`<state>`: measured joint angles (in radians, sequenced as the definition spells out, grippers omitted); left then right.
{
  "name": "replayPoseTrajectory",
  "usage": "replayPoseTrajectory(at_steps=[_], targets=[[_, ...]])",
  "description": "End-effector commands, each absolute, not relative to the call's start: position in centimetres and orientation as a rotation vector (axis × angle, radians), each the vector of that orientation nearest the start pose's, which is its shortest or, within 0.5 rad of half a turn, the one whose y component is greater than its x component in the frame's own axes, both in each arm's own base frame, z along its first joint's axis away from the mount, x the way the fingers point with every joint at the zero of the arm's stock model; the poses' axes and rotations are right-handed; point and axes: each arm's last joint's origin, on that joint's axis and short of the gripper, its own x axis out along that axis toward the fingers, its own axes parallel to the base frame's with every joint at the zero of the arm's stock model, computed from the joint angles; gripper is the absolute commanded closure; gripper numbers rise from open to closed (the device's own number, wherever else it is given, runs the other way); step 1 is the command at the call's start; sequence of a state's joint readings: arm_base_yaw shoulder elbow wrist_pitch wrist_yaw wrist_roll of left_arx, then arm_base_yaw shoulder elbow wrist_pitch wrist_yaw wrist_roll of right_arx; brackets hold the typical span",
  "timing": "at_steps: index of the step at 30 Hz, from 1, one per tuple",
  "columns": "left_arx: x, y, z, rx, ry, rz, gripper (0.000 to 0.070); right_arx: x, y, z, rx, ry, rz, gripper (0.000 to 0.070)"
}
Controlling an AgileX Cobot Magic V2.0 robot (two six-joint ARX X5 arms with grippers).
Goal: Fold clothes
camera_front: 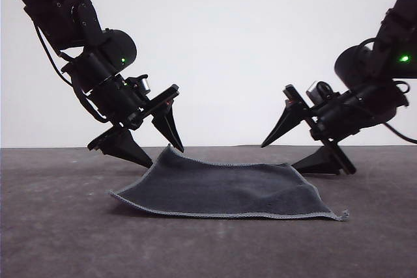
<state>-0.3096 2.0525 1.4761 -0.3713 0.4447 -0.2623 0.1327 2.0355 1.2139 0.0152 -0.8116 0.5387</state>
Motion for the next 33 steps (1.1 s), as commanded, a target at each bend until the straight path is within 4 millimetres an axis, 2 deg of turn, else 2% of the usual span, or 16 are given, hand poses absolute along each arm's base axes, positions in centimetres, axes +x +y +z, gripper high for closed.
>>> replayPoseTrajectory(at_steps=[1,11,19,21,23,27,29,33], targets=[[41.8,-14.6,17.4,-0.289,1.036,-0.577,0.0305,40.9,7.9,13.1,0.760,1.035,0.664,0.0288],[42.4,-14.3,15.3,-0.314,1.074,-0.585,0.0298,41.1,8.3,12.9,0.755,1.039,0.669,0.0288],[42.4,-15.3,15.3,-0.311,1.055,-0.627,0.0298,41.2,8.2,12.9,0.734,1.025,0.654,0.0300],[42.4,-15.3,15.3,-0.311,1.052,-0.628,0.0302,41.2,8.2,12.9,0.728,1.021,0.652,0.0350],[42.4,-15.3,15.3,-0.311,1.048,-0.628,0.0336,41.2,8.2,12.9,0.725,1.017,0.654,0.0410],[42.5,-15.2,15.3,-0.312,1.041,-0.626,0.0564,41.2,8.2,13.0,0.713,1.008,0.655,0.0611],[42.6,-15.0,15.5,-0.314,1.036,-0.623,0.0639,41.3,8.2,12.9,0.703,1.003,0.643,0.0691],[43.0,-14.8,15.9,-0.315,1.019,-0.617,0.0648,41.3,8.2,12.9,0.698,0.998,0.637,0.0700]])
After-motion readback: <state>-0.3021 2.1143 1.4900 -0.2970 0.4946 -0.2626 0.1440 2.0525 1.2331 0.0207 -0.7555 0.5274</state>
